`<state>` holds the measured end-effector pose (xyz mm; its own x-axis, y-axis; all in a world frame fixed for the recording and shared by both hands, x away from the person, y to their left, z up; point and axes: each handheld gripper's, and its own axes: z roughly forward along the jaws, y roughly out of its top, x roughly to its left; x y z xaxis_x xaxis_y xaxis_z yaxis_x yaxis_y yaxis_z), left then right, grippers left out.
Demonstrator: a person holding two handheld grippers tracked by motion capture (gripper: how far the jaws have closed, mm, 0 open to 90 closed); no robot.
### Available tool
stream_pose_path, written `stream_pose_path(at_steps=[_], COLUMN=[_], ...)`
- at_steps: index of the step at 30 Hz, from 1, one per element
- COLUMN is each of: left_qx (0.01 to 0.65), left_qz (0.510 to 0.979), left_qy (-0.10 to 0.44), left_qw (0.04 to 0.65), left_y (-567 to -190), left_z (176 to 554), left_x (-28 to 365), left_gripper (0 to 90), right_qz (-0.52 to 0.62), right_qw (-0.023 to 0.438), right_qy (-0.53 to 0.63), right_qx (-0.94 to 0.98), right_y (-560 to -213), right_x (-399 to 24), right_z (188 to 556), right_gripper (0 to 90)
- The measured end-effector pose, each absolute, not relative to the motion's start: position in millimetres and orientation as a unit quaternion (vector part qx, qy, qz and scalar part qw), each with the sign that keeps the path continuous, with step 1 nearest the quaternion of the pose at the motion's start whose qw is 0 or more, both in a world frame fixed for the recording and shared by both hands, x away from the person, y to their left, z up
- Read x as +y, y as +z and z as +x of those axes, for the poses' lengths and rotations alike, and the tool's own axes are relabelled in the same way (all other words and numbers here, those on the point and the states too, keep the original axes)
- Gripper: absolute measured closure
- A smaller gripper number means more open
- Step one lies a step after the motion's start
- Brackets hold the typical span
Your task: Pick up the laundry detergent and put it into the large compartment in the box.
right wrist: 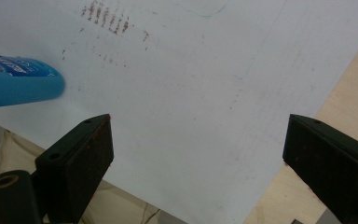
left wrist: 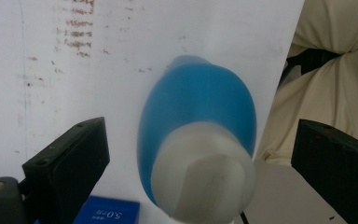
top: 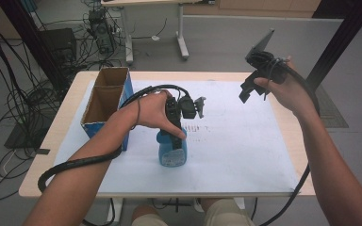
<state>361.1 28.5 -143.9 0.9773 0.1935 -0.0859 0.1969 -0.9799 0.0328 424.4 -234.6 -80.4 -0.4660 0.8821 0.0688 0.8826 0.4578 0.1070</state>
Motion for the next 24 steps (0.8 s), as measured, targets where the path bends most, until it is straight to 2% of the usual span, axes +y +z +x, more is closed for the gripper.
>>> stream_pose_path(at_steps=[24], left_qx=[0.096], left_qz=[0.995], left_qy=[-0.024], left_qw=[0.012], left_y=[-162.4], left_z=[352.5], left_x=[25.4], left_gripper=[4.7], right_qz=[-0.517], right_qw=[0.004], right_qy=[-0.064], right_qx=[-0.854], right_y=[-87.4], right_x=[-236.5], right_z=[426.1], right_gripper=[8.9])
